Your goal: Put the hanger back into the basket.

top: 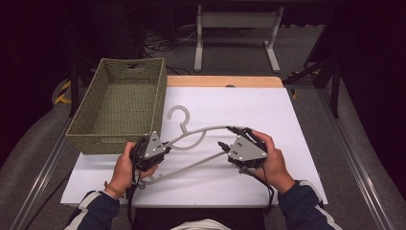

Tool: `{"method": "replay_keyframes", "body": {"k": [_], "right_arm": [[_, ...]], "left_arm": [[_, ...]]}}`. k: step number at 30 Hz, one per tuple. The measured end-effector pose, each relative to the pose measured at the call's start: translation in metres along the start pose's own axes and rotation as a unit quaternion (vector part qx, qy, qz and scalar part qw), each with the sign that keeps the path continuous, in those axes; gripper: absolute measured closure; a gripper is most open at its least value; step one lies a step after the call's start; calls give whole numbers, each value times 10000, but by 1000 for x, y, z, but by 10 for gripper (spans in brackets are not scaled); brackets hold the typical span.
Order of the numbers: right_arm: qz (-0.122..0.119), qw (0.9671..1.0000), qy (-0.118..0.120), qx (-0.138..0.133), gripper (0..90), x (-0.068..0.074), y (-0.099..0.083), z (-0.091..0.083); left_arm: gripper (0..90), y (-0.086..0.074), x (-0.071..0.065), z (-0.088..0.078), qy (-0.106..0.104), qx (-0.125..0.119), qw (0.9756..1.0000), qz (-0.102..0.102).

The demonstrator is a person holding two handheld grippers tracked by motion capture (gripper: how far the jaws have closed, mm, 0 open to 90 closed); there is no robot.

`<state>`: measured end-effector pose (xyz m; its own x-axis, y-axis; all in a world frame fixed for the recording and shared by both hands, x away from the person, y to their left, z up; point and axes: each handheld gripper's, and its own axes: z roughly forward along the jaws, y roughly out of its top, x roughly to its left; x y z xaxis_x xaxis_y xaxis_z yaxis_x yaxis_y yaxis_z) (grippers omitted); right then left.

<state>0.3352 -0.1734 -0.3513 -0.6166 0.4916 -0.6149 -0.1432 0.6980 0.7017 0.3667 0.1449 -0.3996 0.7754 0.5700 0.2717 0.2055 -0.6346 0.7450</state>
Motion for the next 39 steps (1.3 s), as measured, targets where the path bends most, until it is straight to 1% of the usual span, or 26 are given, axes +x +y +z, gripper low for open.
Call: {"method": "replay_keyframes", "body": {"k": [2,4,5,6,8,9,10,11,12,13,14,17,19,20,21,23,24,25,26,28,29,31,34,36,38,39], "right_arm": [[216,9996,-81,-189,416,-6,-5,-11],[358,9982,-311,-365,402,-10,-14,-22],[421,9978,-343,-384,398,-12,-19,-25],[494,9975,-330,-387,390,-13,-22,-27],[684,9967,-298,-321,377,-17,-34,-30],[684,9967,-298,-321,377,-17,-34,-30],[740,9964,-313,-255,371,-18,-39,-31],[748,9963,-390,-159,368,-19,-46,-31],[710,9964,-458,-88,367,-20,-50,-31],[738,9962,-470,-32,364,-21,-53,-31],[825,9956,-437,17,358,-22,-58,-31],[978,9944,-408,54,338,-24,-69,-31],[1024,9940,-387,81,321,-23,-75,-30],[1036,9938,-396,103,314,-22,-78,-30],[1045,9936,-397,144,304,-21,-81,-29],[1024,9938,-377,235,293,-18,-85,-26],[1035,9936,-370,244,291,-18,-85,-26],[1042,9936,-365,241,290,-17,-86,-26],[1039,9937,-361,235,288,-17,-86,-26],[1060,9935,-347,236,285,-17,-86,-24],[1055,9936,-331,233,281,-17,-86,-24],[1061,9937,-276,244,278,-17,-86,-22],[1052,9938,-230,264,276,-15,-86,-21],[1065,9937,-213,268,276,-16,-87,-21],[1100,9933,-173,311,274,-15,-88,-20],[1086,9933,-173,342,274,-15,-88,-19]], "left_arm": [[819,0,4,-4,56,-85,9999,-39],[821,-1,8,-8,63,-209,9997,-143],[821,-1,9,-10,99,-237,9995,-177],[822,0,12,-13,159,-264,9994,-156],[823,-1,16,-19,275,-390,9985,-251],[823,-1,16,-19,275,-390,9985,-251],[823,0,19,-23,261,-477,9981,-306],[824,0,20,-25,298,-520,9976,-344],[824,1,22,-26,367,-557,9973,-298],[824,2,24,-28,388,-582,9970,-326],[824,3,25,-30,421,-645,9965,-327],[824,5,30,-34,443,-806,9948,-428],[824,7,35,-38,523,-909,9934,-473],[824,7,38,-40,515,-1021,9917,-592],[824,8,42,-42,480,-1090,9907,-655],[824,9,47,-48,551,-1254,9875,-774],[824,10,49,-50,556,-1302,9866,-808],[824,10,52,-53,559,-1398,9848,-862],[824,10,56,-56,600,-1543,9813,-979],[824,12,63,-61,717,-1627,9779,-1102],[824,12,65,-62,816,-1665,9766,-1085],[824,12,72,-67,899,-1781,9730,-1158],[824,11,82,-74,1112,-1877,9680,-1241],[824,11,89,-77,1203,-1869,9671,-1236],[824,12,96,-78,1354,-1754,9679,-1185],[824,13,100,-78,1356,-1706,9686,-1196]]}}
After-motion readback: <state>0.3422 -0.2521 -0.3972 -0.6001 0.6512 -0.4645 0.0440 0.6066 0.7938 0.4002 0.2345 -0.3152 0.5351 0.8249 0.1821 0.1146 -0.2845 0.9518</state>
